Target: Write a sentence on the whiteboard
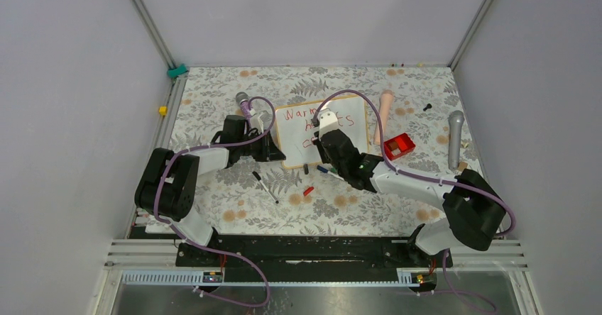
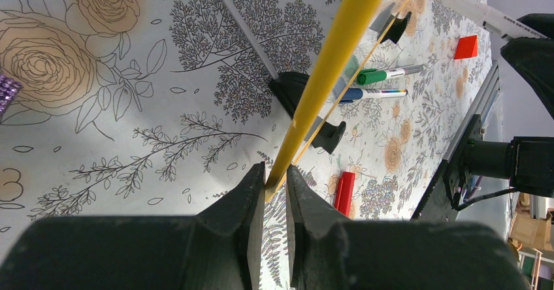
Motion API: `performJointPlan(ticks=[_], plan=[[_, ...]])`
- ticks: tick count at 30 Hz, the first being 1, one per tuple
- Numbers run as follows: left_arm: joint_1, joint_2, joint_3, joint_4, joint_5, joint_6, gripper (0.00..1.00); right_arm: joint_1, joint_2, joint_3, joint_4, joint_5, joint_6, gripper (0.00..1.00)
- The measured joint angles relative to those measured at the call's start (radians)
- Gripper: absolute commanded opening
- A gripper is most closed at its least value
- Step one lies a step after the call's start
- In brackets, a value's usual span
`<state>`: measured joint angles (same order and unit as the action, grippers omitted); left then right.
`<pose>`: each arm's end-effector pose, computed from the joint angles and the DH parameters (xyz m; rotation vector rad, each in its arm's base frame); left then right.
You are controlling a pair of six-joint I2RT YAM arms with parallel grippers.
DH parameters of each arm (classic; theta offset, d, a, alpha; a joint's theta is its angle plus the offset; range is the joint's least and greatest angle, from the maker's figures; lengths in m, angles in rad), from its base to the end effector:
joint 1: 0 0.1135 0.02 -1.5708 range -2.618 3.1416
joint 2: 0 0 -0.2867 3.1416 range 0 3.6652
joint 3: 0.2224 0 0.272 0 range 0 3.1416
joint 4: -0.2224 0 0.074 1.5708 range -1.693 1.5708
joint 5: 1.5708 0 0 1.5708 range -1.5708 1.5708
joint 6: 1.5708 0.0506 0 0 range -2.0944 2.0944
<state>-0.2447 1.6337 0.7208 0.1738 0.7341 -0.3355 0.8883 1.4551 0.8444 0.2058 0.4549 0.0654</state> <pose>0.3121 -0.1129 0.1512 0.2862 2.3194 -1.1399 0.2370 0.2564 0.2482 -0.4979 1.8719 0.1858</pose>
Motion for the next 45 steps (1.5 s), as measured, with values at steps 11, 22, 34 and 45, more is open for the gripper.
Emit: performJointPlan(ticks=[11,22,34,45], plan=[[0.000,0.000,0.000,0.000,0.000,0.000,0.00,-0.007,0.001,0.003,-0.003,0.008,0.000,0.00],[0.000,0.000,0.000,0.000,0.000,0.000,0.00,-0.008,0.001,0.003,-0.012,0.007,0.000,0.00],[0.000,0.000,0.000,0.000,0.000,0.000,0.00,-0.009,0.004,0.003,-0.014,0.007,0.000,0.00],[0.000,0.000,0.000,0.000,0.000,0.000,0.00,-0.012,0.016,0.012,-0.021,0.007,0.000,0.00]])
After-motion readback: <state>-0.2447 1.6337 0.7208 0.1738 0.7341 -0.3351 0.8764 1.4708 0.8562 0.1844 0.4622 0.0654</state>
